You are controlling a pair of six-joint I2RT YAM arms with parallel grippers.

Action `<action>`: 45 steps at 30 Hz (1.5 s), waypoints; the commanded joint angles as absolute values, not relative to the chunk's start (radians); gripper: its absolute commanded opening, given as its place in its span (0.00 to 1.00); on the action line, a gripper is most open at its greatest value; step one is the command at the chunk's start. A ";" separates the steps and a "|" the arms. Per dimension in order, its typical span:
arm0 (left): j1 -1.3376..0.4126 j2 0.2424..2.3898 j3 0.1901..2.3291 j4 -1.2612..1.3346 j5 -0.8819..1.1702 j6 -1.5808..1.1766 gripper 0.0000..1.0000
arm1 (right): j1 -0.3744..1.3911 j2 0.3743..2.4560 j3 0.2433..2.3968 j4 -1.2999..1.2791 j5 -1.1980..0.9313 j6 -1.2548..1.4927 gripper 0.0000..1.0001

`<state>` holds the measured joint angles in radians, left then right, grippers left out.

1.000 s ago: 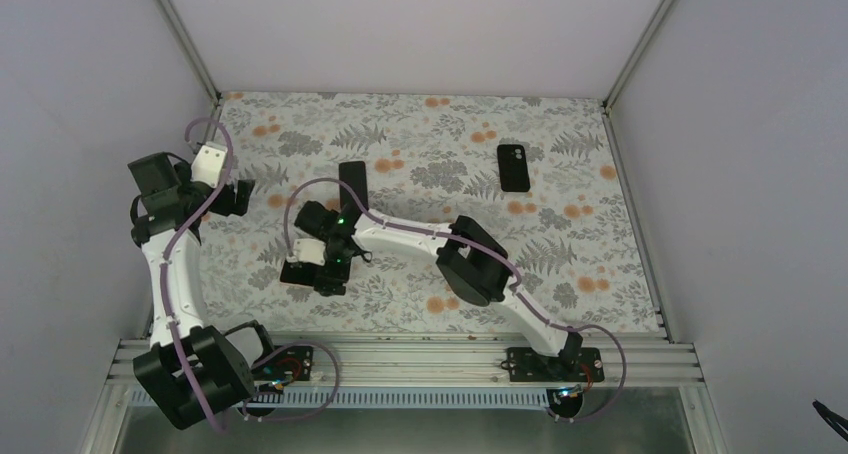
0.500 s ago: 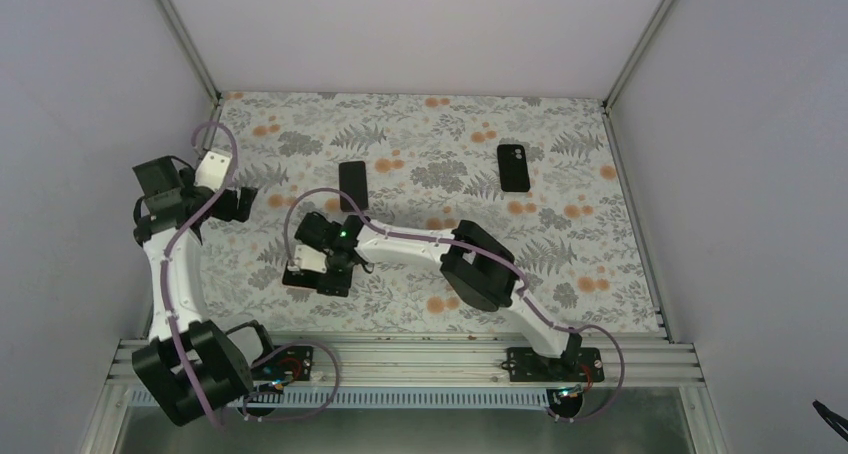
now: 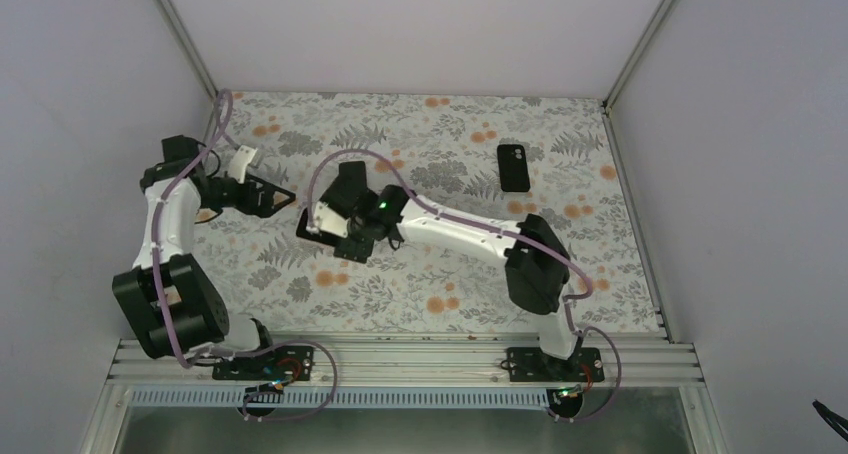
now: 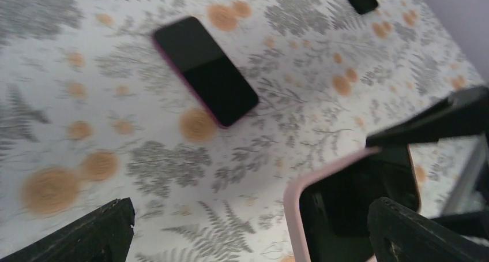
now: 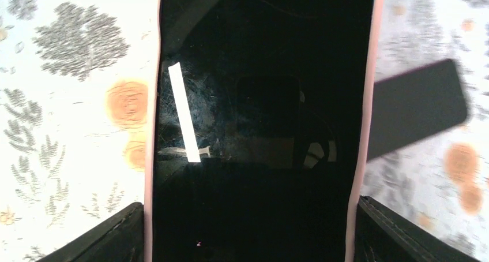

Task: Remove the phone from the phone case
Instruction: Pick up the phone at the center of the board.

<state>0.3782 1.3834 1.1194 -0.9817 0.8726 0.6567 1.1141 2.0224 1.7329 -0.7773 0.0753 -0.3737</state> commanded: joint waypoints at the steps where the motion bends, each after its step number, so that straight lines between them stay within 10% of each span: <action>1: 0.311 1.455 1.152 -1.045 0.955 0.602 1.00 | 1.065 1.968 1.771 -0.740 0.146 -0.389 0.70; 21: 0.212 1.762 1.372 -1.272 1.119 0.722 0.90 | 1.039 2.016 1.958 -0.761 0.147 -0.416 0.71; 39: 0.165 1.733 1.379 -1.358 1.186 0.843 0.10 | 1.019 2.065 1.977 -0.709 0.164 -0.426 0.72; 45: 0.143 1.719 1.420 -1.358 1.195 0.874 0.02 | 0.993 2.024 1.990 -0.818 0.020 -0.416 1.00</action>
